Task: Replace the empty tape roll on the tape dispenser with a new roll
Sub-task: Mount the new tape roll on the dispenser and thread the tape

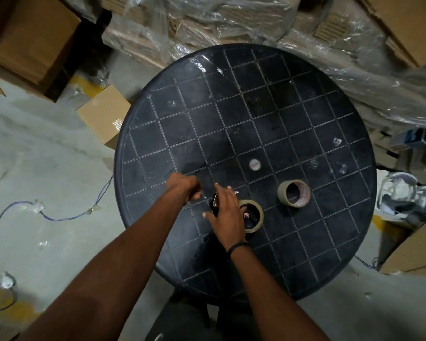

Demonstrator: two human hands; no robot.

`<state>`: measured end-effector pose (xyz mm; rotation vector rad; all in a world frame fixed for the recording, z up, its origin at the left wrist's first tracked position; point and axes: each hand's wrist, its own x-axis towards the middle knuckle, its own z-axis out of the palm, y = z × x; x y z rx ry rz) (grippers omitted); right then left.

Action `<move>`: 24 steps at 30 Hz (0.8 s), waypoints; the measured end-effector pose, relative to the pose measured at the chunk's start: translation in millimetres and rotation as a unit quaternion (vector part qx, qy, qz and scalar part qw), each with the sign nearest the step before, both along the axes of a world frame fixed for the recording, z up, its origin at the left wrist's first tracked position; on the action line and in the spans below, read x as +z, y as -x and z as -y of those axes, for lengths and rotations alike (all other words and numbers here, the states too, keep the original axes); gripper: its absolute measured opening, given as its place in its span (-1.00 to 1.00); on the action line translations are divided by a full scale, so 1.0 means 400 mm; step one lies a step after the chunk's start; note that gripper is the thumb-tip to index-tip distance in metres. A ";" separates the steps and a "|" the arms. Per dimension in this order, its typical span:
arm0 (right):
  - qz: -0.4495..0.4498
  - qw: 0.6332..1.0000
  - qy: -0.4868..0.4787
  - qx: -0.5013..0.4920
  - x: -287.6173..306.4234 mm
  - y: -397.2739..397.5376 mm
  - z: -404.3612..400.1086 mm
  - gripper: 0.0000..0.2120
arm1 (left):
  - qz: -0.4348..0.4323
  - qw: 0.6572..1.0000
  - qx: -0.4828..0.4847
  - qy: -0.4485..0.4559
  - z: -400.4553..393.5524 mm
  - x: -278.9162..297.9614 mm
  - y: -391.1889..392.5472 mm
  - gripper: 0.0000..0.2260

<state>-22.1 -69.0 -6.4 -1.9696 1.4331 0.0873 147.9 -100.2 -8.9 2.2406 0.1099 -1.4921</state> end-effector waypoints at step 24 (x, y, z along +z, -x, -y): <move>0.233 0.737 -0.424 -0.471 -0.016 0.084 -0.229 -0.59 | 0.137 0.822 -0.552 -0.004 0.175 0.058 0.210 -0.70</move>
